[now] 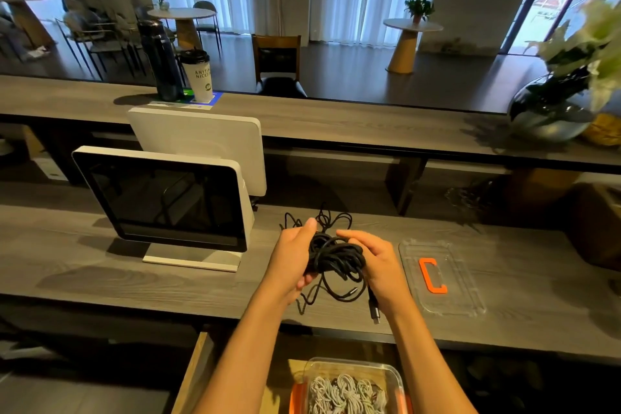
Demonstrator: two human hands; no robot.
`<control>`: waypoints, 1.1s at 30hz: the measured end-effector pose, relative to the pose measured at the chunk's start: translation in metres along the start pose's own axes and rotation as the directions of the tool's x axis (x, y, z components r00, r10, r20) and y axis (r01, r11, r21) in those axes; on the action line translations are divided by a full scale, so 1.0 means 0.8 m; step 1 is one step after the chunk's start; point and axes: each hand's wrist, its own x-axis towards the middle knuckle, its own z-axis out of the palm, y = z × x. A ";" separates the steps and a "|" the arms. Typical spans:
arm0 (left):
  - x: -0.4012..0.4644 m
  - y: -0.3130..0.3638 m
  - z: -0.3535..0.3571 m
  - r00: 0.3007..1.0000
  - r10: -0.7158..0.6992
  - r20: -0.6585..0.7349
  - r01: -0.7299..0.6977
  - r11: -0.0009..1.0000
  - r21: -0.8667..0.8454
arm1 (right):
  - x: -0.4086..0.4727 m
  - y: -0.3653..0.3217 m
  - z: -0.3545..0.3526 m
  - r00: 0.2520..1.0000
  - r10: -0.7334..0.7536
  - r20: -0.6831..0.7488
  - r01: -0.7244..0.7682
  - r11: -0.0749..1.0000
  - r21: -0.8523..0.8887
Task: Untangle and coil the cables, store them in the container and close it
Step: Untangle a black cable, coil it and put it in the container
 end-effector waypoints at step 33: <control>0.028 -0.015 -0.012 0.706 0.546 -0.450 -0.171 0.749 0.640 | -0.020 -0.007 0.057 0.870 0.323 0.373 -0.058 0.818 -0.572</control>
